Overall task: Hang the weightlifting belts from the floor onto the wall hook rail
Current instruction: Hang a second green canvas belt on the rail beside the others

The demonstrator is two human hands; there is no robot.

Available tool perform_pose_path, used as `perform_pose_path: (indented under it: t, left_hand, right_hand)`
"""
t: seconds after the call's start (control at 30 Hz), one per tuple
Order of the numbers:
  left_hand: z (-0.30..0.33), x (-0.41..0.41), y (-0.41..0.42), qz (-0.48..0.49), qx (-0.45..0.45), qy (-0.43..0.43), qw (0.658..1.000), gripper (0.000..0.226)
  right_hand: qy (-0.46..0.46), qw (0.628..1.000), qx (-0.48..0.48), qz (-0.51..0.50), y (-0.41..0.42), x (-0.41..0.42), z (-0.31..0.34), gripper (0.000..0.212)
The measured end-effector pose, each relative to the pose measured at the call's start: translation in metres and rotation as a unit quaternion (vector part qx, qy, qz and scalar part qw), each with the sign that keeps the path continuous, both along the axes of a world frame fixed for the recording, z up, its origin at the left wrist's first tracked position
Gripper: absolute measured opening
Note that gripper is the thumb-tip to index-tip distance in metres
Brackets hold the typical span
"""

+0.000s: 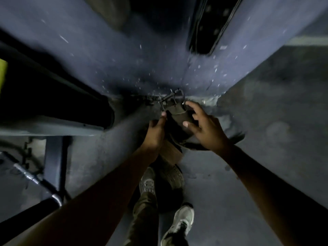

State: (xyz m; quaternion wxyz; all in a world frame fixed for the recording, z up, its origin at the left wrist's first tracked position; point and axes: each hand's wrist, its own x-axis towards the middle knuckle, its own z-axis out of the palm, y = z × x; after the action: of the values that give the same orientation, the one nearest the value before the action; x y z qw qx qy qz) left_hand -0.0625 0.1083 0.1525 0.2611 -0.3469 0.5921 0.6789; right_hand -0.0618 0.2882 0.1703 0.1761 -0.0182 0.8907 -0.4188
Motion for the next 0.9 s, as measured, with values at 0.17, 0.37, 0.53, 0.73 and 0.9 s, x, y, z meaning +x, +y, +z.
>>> perform_pose_path:
  t: [0.17, 0.37, 0.53, 0.73, 0.9]
  left_hand:
    - [0.158, 0.006, 0.012, 0.009, -0.027, 0.139, 0.99, 0.027]
    - [0.334, 0.036, 0.019, -0.052, 0.061, 0.251, 0.965, 0.032]
    - [0.459, 0.06, 0.029, -0.035, 0.069, 0.337, 0.938, 0.056]
    - [0.592, 0.068, 0.036, -0.07, 0.041, 0.488, 0.869, 0.03]
    - [0.71, 0.07, 0.026, -0.072, 0.018, 0.581, 0.811, 0.028]
  right_hand:
    - [0.027, 0.995, -0.089, -0.021, 0.019, 0.016, 0.166, 0.065]
    - [0.071, 0.977, -0.19, -0.07, 0.034, 0.06, 0.338, 0.063]
    - [0.117, 0.949, -0.28, -0.087, 0.029, 0.081, 0.458, 0.058]
    - [0.227, 0.922, -0.272, -0.156, 0.001, 0.078, 0.581, 0.054]
    - [0.342, 0.876, -0.295, -0.169, -0.018, 0.08, 0.687, 0.046]
